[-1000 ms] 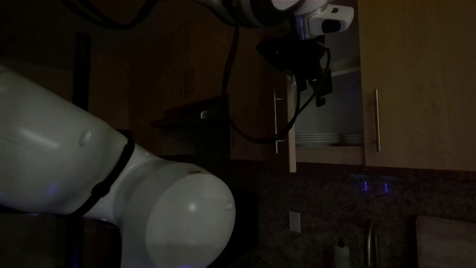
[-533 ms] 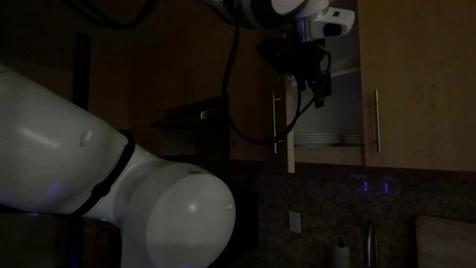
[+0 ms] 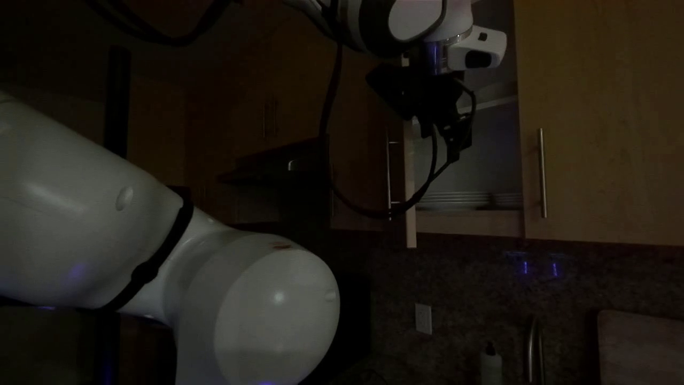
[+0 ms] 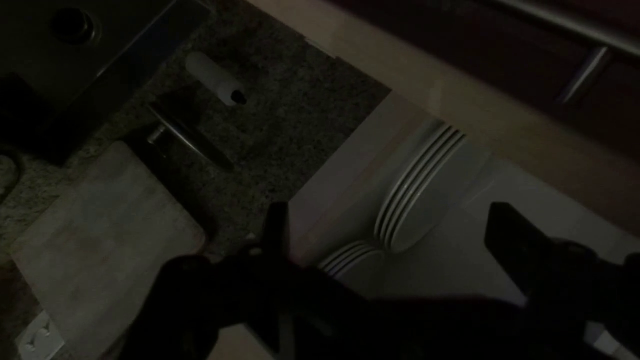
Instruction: Open the cabinet door on the right of the hood of the stove
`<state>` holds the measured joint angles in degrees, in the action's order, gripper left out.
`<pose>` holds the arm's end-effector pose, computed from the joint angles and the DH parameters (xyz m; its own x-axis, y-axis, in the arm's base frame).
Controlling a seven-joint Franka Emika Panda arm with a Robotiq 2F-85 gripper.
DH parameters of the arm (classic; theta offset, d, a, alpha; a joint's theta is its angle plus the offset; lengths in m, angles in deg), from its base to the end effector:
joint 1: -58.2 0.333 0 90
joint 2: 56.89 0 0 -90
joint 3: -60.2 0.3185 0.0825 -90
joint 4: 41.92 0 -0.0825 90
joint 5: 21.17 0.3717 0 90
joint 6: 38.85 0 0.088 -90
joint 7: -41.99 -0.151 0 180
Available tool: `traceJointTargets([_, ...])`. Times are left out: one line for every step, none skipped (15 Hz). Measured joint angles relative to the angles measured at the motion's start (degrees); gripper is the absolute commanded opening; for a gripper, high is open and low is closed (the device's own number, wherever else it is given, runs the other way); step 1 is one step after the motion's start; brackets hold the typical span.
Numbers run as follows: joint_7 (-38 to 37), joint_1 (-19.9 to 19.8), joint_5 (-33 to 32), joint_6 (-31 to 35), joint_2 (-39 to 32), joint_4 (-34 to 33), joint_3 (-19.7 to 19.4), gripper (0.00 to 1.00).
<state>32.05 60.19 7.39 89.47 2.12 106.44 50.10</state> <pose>0.3043 -0.0269 0.5996 0.7408 -0.5502 0.3854 -0.1735 -0.7110 -0.6814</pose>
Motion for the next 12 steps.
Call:
traceJointTargets([0.8, 0.2, 0.4, 0.3, 0.4, 0.4, 0.0, 1.00])
traceJointTargets([1.5, 0.4, 0.6, 0.6, 0.8, 0.8, 0.0, 1.00])
traceJointTargets([2.2, 0.7, 0.7, 0.8, 1.5, 1.3, 0.0, 1.00])
traceJointTargets([3.1, 1.1, 0.8, 1.0, 2.2, 1.8, 0.1, 1.00])
traceJointTargets([4.1, 1.6, 0.9, 1.1, 3.0, 2.3, 0.1, 1.00])
traceJointTargets([5.3, 2.3, 0.9, 1.1, 3.9, 2.9, 0.1, 1.00])
traceJointTargets([6.6, 3.1, 1.0, 1.2, 4.6, 3.3, 0.0, 1.00])
traceJointTargets([8.1, 4.2, 1.0, 1.2, 5.3, 3.8, 0.0, 1.00])
traceJointTargets([9.3, 5.3, 1.1, 1.2, 5.7, 4.1, -0.1, 1.00])
traceJointTargets([10.3, 6.5, 1.2, 1.2, 5.9, 4.1, -0.2, 1.00])
traceJointTargets([11.0, 7.8, 1.2, 1.2, 5.9, 4.1, -0.5, 1.00])
traceJointTargets([11.7, 8.9, 1.5, 1.2, 5.8, 4.1, -0.8, 1.00])
